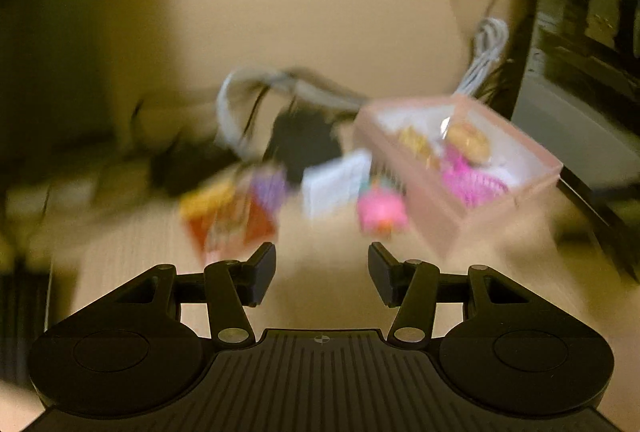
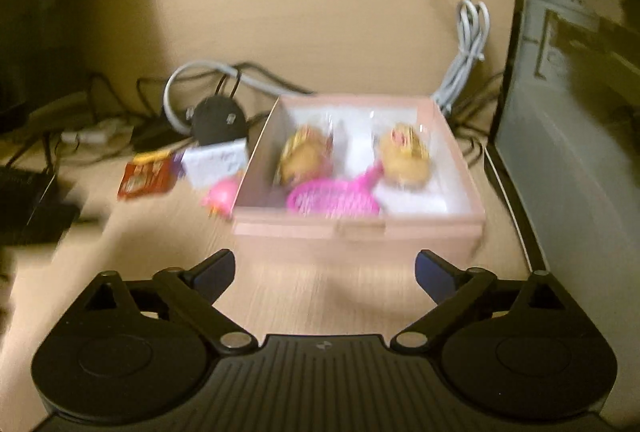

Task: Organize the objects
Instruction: 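Place both buns into the pink box and open both grippers, then grasp the white battery charger with the left gripper and lift it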

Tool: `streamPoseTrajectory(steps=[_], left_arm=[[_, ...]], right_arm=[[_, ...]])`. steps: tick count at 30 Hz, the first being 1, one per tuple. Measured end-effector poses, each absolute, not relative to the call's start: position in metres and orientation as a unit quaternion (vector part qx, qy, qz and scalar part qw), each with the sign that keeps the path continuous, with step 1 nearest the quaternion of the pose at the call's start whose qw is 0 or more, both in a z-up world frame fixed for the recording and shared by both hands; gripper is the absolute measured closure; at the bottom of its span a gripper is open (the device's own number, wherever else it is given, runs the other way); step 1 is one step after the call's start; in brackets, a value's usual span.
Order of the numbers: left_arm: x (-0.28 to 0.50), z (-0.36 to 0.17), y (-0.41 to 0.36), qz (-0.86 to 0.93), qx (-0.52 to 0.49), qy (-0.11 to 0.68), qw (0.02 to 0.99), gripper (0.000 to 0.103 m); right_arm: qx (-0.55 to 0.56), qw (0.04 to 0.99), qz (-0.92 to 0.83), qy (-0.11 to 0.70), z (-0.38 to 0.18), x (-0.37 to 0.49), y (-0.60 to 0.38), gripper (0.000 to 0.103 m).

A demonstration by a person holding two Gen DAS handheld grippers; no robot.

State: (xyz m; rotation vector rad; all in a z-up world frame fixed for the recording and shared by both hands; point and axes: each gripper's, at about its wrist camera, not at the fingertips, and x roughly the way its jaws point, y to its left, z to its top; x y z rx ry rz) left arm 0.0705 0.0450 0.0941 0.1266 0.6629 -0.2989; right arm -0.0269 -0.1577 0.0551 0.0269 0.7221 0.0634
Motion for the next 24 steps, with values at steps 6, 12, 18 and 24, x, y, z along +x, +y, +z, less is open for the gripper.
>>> streamPoseTrajectory(steps=[6,12,18,24], left_arm=[[0.142,0.085,0.006,-0.201,0.136,0.335,0.91,0.046],[0.182,0.063,-0.019,-0.242,0.208,0.364,0.875,0.044],[0.2,0.055,-0.026,-0.261,0.195,0.379,0.866,0.046],[0.213,0.05,-0.011,-0.268,0.132,0.404,0.864,0.049]], right_arm=[[-0.028,0.927,0.006,0.375,0.041,-0.063,-0.145,0.002],[-0.02,0.916,-0.023,0.4,0.031,-0.074,-0.15,0.002],[-0.001,0.907,-0.04,0.419,0.025,-0.077,-0.161,0.0],[0.001,0.904,-0.039,0.425,0.022,-0.076,-0.16,0.0]])
